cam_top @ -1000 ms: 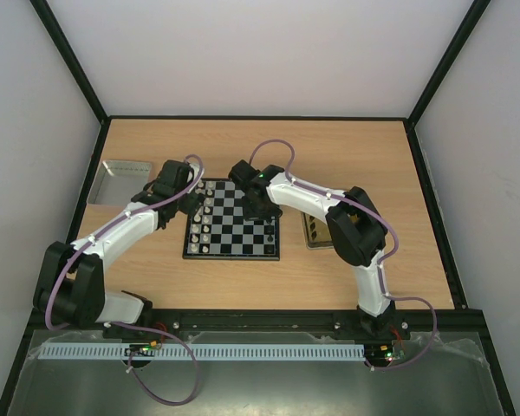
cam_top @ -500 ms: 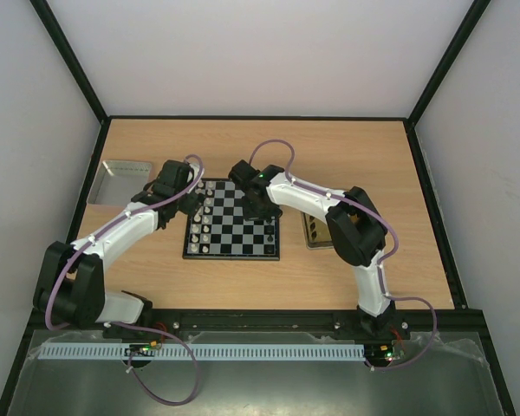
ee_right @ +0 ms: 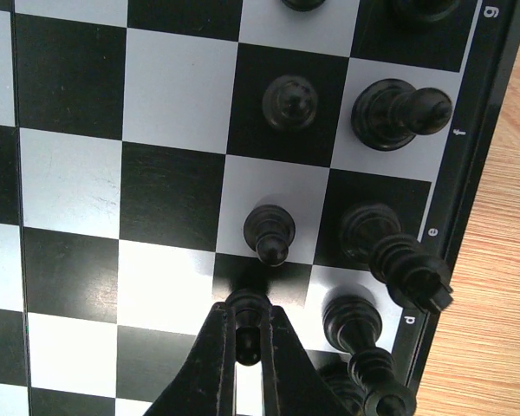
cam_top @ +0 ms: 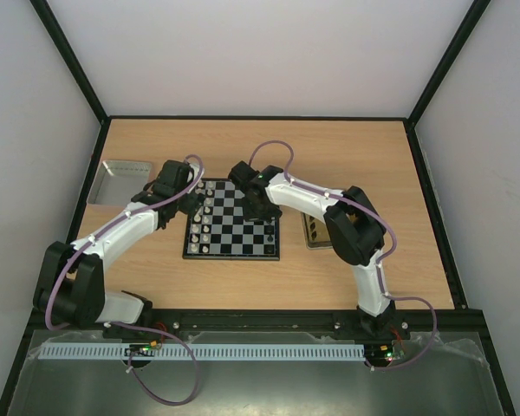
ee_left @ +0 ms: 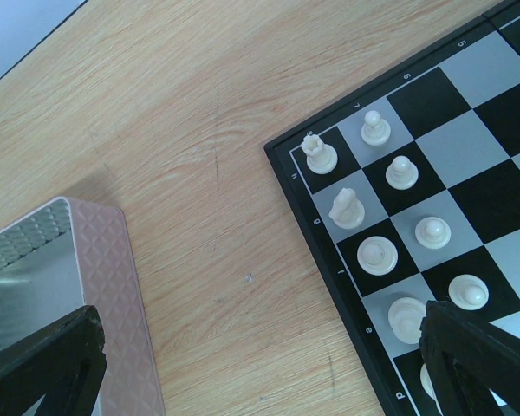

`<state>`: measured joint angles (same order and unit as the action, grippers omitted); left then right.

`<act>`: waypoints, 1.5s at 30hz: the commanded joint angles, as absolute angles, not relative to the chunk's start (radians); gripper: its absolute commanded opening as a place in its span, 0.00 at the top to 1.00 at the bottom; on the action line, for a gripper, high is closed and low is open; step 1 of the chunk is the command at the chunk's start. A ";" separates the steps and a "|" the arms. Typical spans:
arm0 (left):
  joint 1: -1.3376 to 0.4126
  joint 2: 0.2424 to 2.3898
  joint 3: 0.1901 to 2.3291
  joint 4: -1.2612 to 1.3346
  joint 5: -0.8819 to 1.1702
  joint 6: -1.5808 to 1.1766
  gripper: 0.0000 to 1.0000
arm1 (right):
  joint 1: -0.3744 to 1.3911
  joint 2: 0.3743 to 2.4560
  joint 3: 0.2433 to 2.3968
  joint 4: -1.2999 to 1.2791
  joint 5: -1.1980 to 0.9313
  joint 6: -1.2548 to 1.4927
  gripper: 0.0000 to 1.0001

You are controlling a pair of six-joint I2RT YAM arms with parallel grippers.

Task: Set up the chess pieces on the board
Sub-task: Place the chess piece on the chessboard.

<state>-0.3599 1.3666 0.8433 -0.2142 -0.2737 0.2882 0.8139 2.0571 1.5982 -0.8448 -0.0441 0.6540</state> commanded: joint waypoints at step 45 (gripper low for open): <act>-0.362 1.369 0.828 -0.199 -0.282 0.300 0.01 | 0.821 2.070 1.563 -0.862 -0.038 0.649 0.89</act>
